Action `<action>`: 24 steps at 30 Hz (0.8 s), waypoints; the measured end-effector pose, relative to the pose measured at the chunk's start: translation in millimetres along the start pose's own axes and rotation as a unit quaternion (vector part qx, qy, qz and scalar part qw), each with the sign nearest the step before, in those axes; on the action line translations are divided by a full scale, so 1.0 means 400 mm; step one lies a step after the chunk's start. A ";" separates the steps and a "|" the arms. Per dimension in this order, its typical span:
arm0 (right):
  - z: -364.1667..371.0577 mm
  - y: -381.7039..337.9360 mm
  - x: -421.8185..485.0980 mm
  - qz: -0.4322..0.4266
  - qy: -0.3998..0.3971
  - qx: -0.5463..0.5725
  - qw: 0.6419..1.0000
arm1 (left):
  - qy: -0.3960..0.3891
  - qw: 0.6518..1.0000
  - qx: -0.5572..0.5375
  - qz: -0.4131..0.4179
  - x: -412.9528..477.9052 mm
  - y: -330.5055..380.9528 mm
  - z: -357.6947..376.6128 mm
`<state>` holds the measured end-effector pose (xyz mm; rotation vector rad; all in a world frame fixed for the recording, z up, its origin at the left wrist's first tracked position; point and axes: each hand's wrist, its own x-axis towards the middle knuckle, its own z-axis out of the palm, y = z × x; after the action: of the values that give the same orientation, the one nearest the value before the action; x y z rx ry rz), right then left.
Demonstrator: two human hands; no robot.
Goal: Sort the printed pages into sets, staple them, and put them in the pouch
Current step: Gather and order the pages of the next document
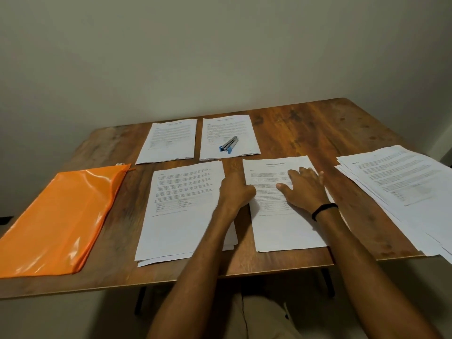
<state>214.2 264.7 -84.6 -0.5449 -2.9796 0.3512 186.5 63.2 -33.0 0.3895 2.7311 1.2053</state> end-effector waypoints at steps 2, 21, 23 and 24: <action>0.001 -0.044 -0.017 -0.006 0.044 0.013 0.999 | 0.041 0.998 0.027 -0.031 -0.001 -0.019 -0.028; 0.086 -0.540 -0.143 -0.018 0.025 0.358 0.933 | 0.058 0.992 0.012 -0.116 -0.037 -0.290 -0.275; 0.085 -0.547 -0.151 -0.017 -0.009 0.451 0.892 | 0.063 0.989 -0.054 -0.122 -0.038 -0.287 -0.283; 0.078 -0.552 -0.156 -0.032 -0.033 0.486 0.873 | 0.064 0.986 -0.086 -0.130 -0.039 -0.280 -0.289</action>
<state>193.7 34.8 -64.8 -0.2901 -2.3763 1.7144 155.4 -95.6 -38.1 -0.0647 2.6439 1.4192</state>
